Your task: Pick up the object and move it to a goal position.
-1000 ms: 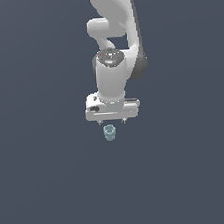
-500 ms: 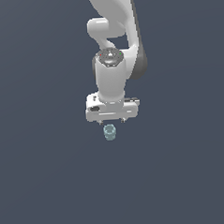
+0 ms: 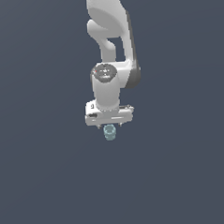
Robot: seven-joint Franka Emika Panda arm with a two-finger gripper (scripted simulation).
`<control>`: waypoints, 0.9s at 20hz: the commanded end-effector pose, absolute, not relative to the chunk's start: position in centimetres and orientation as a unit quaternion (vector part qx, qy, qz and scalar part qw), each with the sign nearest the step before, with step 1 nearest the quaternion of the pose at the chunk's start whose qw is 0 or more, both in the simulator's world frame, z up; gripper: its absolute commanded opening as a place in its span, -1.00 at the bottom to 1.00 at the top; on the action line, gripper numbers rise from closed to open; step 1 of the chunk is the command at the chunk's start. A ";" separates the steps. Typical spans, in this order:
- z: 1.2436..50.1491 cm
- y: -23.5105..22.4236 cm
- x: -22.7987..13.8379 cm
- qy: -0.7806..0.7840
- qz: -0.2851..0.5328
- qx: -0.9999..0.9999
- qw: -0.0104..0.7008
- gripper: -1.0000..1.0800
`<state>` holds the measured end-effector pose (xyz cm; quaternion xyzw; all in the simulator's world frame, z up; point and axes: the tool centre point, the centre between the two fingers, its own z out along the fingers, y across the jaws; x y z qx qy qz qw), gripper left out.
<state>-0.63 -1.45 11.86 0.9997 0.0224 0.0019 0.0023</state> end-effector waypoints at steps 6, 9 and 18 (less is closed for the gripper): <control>10.8 -1.7 -1.0 0.020 0.000 1.000 0.000 0.92; 10.2 -1.7 -1.0 0.020 0.000 1.000 0.000 0.92; 6.1 -1.7 -1.2 0.020 0.000 1.000 0.000 0.92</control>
